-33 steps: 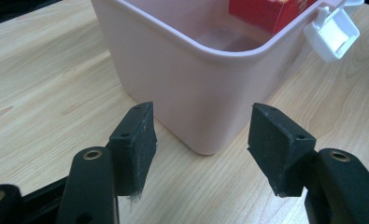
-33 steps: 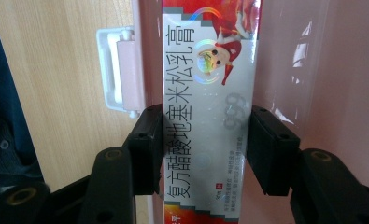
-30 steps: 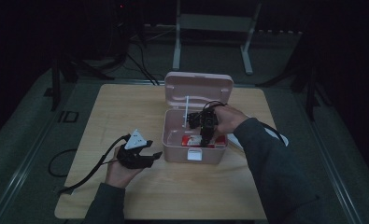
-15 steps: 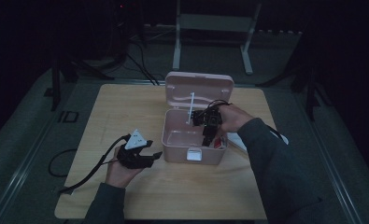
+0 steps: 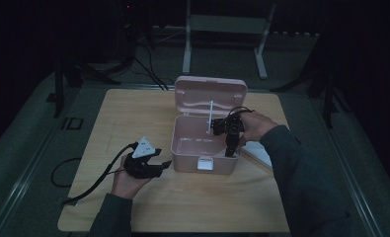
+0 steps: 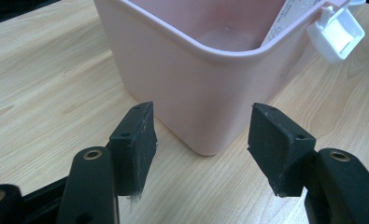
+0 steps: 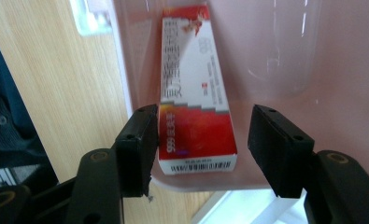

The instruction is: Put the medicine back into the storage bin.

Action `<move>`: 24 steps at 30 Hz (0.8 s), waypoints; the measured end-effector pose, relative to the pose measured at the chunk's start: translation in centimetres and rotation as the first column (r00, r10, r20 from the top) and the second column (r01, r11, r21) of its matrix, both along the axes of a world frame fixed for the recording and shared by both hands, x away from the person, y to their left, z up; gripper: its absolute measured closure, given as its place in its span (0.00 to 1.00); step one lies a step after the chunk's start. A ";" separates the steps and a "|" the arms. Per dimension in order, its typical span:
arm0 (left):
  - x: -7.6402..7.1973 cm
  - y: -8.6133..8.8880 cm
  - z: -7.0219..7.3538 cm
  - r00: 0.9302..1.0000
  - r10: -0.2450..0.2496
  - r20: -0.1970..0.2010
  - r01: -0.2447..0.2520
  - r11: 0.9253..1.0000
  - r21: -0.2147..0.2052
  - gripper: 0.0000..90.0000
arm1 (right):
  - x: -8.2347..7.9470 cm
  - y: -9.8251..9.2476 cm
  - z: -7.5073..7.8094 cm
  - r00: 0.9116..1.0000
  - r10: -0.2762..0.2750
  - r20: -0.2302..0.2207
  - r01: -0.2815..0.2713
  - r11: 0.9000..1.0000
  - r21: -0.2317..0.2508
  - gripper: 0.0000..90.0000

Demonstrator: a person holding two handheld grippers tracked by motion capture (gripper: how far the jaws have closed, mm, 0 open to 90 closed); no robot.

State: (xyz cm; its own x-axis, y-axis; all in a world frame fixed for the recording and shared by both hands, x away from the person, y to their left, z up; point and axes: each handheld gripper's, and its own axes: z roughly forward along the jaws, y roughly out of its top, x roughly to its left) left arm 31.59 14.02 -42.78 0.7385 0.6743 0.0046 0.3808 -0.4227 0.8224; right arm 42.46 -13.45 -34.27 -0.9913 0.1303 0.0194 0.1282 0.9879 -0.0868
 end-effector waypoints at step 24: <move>0.0 0.1 0.1 1.000 0.002 0.004 -0.002 1.000 0.001 0.46 | -0.3 0.2 0.8 0.997 0.059 0.051 -0.064 0.991 0.120 0.57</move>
